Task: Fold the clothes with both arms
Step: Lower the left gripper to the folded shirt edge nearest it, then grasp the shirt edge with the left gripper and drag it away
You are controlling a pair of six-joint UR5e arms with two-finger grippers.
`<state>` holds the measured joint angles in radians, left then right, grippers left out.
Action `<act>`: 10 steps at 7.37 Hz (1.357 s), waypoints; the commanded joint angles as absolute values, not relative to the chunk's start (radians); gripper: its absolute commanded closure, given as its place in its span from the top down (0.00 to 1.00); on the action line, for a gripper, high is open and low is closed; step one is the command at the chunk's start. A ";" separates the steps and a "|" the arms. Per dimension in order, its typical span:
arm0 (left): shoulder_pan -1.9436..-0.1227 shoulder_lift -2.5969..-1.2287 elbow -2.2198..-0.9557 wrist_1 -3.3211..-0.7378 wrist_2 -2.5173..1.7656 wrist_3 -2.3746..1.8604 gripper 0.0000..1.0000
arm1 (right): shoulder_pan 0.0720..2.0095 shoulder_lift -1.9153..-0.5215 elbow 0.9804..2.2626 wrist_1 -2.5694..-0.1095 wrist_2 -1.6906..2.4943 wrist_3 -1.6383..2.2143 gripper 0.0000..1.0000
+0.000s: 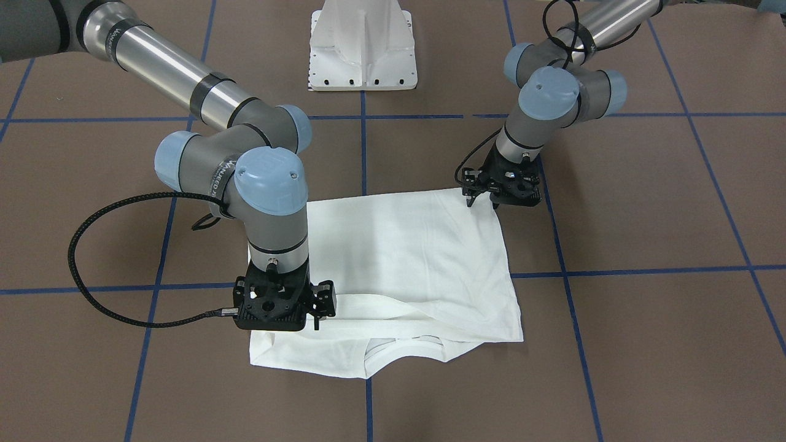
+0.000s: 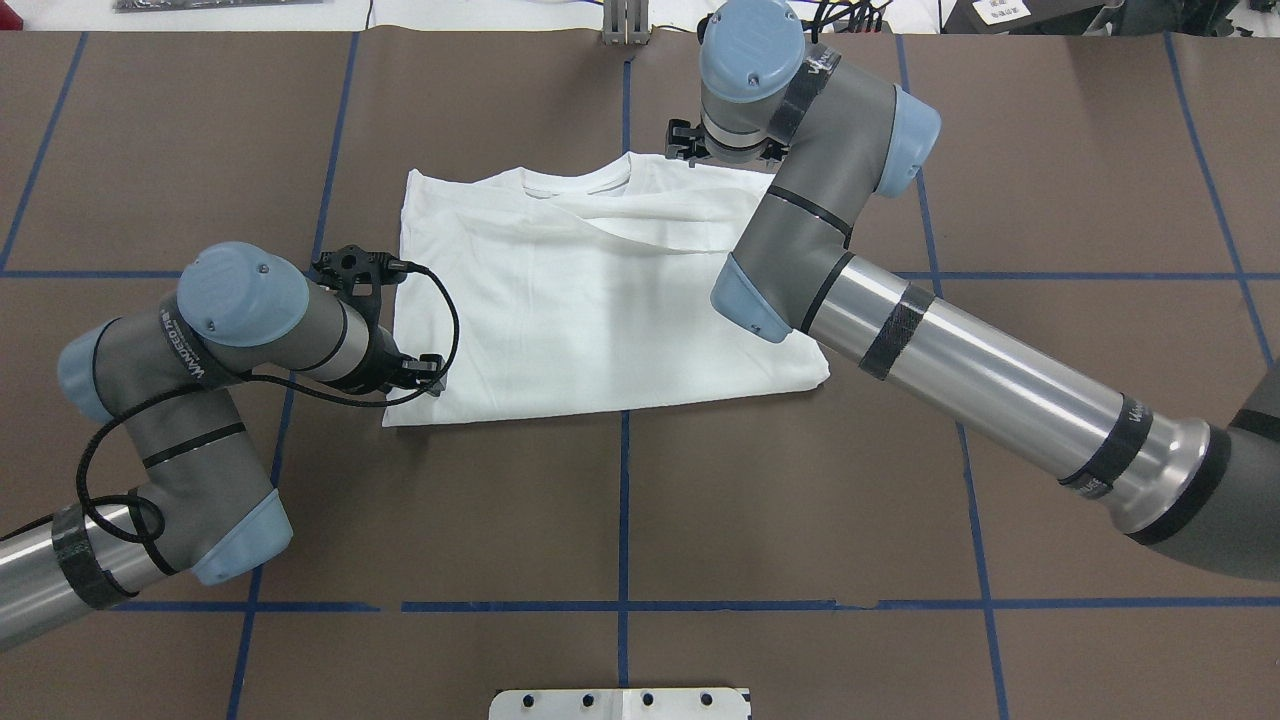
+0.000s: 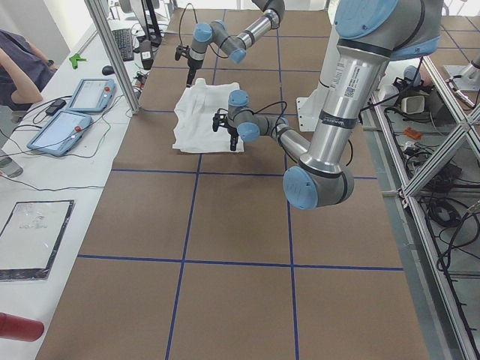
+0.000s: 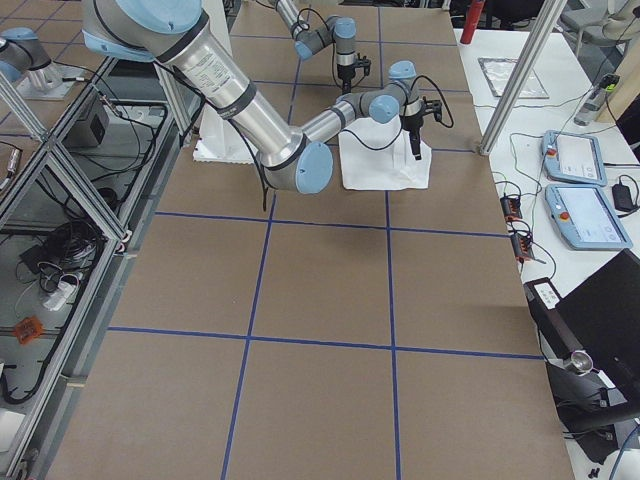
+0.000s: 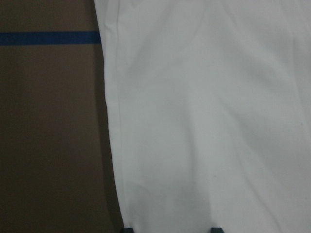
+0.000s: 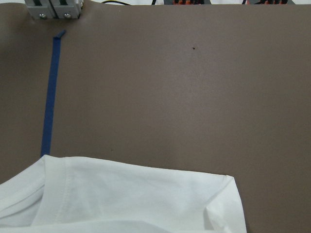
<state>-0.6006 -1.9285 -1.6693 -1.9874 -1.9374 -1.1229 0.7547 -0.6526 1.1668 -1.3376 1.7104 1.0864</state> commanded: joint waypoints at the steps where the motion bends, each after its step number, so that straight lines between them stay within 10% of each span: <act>1: -0.598 -1.889 -1.695 -1.987 -1.937 -1.123 0.61 | 0.755 -0.652 1.175 -1.338 1.710 1.089 1.00; 3: -0.595 -1.888 -1.695 -1.987 -1.939 -1.123 0.50 | 0.753 -0.653 1.175 -1.338 1.710 1.089 1.00; 5: -0.592 -1.890 -1.697 -1.987 -1.937 -1.123 0.00 | 0.753 -0.653 1.175 -1.338 1.710 1.089 1.00; 10: -0.679 -1.786 -1.753 -1.983 -1.939 -0.941 0.00 | 0.752 -0.660 1.175 -1.336 1.709 1.088 1.00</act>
